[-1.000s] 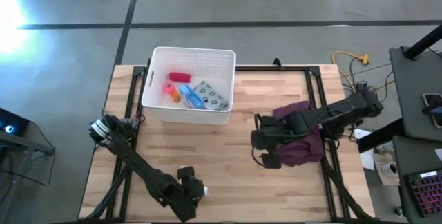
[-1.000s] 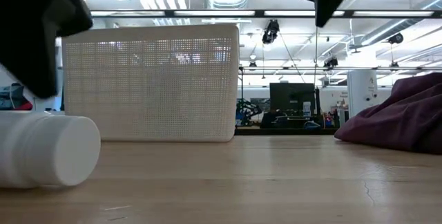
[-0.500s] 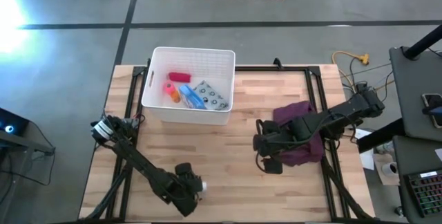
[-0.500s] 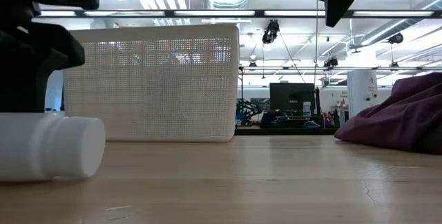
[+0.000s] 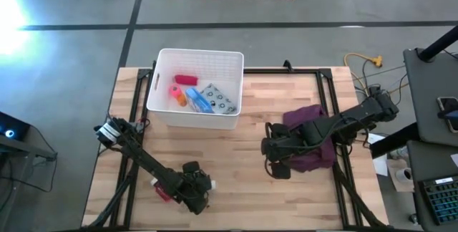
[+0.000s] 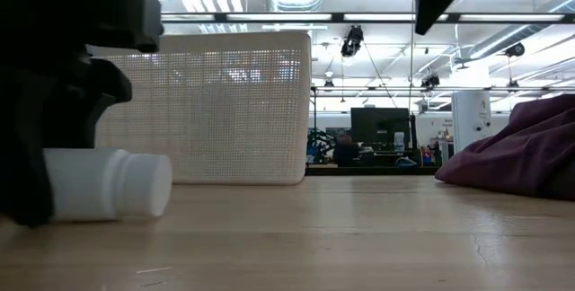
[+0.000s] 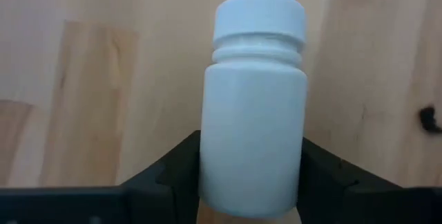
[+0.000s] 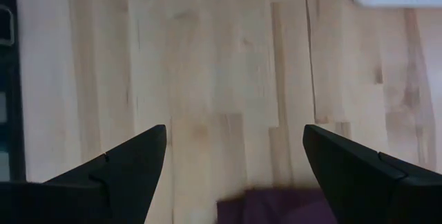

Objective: Pick & place medical supplies in basket/bin
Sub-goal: Put the white pill bottle into the white bin

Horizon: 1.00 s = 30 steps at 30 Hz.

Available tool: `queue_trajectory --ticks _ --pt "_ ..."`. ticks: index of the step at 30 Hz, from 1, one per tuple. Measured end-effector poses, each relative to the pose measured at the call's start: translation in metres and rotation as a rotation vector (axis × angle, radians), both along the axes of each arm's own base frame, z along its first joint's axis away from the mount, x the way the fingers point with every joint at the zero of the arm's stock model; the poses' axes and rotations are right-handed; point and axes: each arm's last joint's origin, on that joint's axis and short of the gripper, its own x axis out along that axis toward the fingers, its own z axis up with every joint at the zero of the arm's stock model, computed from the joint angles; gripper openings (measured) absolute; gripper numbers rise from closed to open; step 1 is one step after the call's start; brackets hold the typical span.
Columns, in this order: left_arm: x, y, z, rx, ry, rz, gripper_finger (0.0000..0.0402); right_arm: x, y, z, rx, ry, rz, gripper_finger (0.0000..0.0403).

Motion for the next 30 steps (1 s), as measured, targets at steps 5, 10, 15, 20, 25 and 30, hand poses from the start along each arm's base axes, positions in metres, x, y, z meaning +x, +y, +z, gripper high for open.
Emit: queue_trajectory --ticks 5,10,15,20,25,30 --pt "0.007 0.004 0.041 0.023 -0.141 0.053 0.0158 -0.004 -0.005 0.012 -0.060 -0.095 -0.044 0.0329" --pt "-0.001 0.024 0.139 0.122 -0.446 0.224 0.0164 -0.023 -0.016 0.038 -0.129 -0.226 -0.146 0.0329" --pt "-0.036 0.083 0.231 0.353 -0.674 0.424 0.0166 -0.043 -0.030 0.059 -0.127 -0.332 -0.253 0.0329" --pt "-0.070 0.175 0.262 0.450 -0.583 0.649 0.0167 -0.046 -0.035 0.058 -0.121 -0.340 -0.295 0.0329" --pt "-0.094 0.241 0.262 0.392 -0.437 0.785 0.0193 -0.037 -0.031 0.041 -0.144 -0.279 -0.286 0.0329" --pt "-0.104 0.267 0.269 0.326 -0.412 0.838 0.0248 -0.028 -0.027 0.030 -0.123 -0.227 -0.266 0.0329"
